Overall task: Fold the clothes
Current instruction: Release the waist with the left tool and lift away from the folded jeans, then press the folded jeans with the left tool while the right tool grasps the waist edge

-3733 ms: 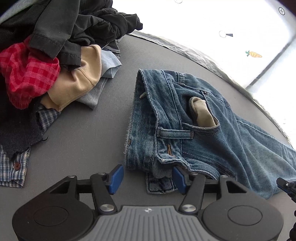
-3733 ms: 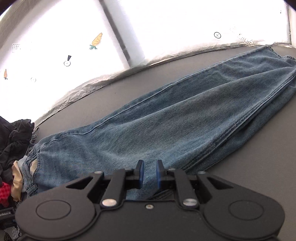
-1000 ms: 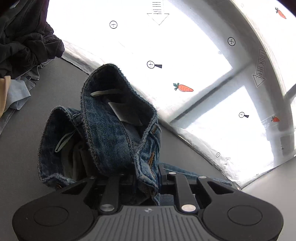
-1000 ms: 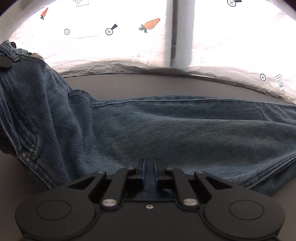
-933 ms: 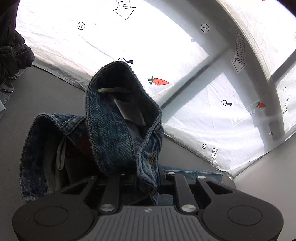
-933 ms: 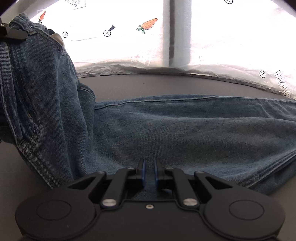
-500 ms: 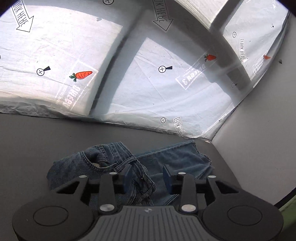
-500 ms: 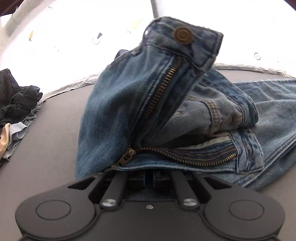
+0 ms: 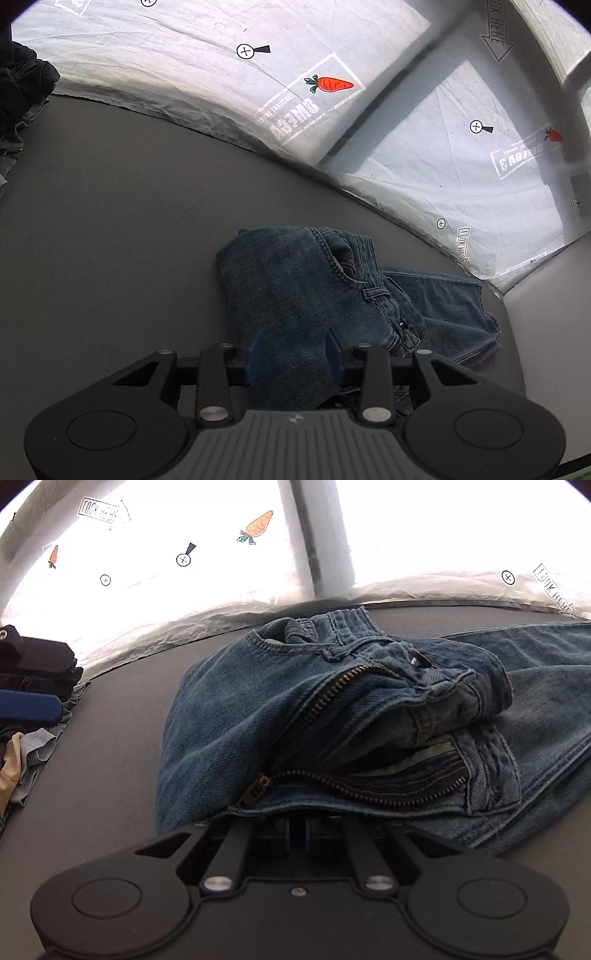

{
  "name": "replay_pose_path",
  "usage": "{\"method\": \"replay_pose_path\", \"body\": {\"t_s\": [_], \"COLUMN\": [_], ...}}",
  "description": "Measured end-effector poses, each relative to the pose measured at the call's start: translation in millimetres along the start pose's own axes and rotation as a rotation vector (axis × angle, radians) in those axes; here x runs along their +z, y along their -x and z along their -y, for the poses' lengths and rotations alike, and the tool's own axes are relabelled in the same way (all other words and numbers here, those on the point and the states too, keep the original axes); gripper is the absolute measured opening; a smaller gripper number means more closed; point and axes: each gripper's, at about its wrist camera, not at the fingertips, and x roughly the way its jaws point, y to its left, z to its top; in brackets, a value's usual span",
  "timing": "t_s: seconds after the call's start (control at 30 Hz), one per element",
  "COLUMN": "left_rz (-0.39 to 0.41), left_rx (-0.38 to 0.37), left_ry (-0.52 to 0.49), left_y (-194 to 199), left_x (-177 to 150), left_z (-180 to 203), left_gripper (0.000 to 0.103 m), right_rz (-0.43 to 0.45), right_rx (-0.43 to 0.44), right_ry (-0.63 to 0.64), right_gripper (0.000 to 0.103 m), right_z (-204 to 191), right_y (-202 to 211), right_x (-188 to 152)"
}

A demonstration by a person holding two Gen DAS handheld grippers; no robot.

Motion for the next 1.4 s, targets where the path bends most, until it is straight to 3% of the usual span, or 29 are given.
{"method": "replay_pose_path", "body": {"t_s": [0.1,0.3,0.57,0.7,1.03,1.4], "left_rz": [-0.039,-0.141,-0.216,-0.236,-0.250,-0.263], "left_rx": [0.041,0.085,0.119,0.117,0.119,0.141], "left_ry": [0.021,0.034,0.003,0.028,0.038,0.030], "left_y": [-14.1,-49.4,-77.7,-85.1,-87.0,-92.0], "left_x": [-7.2,-16.9,-22.5,-20.4,-19.7,-19.8], "left_z": [-11.5,-26.0,-25.3,-29.8,-31.5,-23.3], "left_gripper": [0.039,0.040,0.045,0.047,0.050,0.051], "right_rz": [0.003,0.050,0.053,0.079,0.094,0.184], "right_rx": [-0.040,-0.076,-0.107,-0.142,-0.065,0.079], "right_ry": [-0.041,-0.283,-0.468,-0.598,-0.867,-1.128], "right_gripper": [0.013,0.029,0.031,0.040,0.048,0.054], "right_z": [9.6,53.7,73.4,90.1,124.3,158.9], "right_y": [16.3,39.2,39.4,43.0,31.4,35.1], "right_x": [-2.2,3.6,11.0,14.6,9.2,-11.1]}}
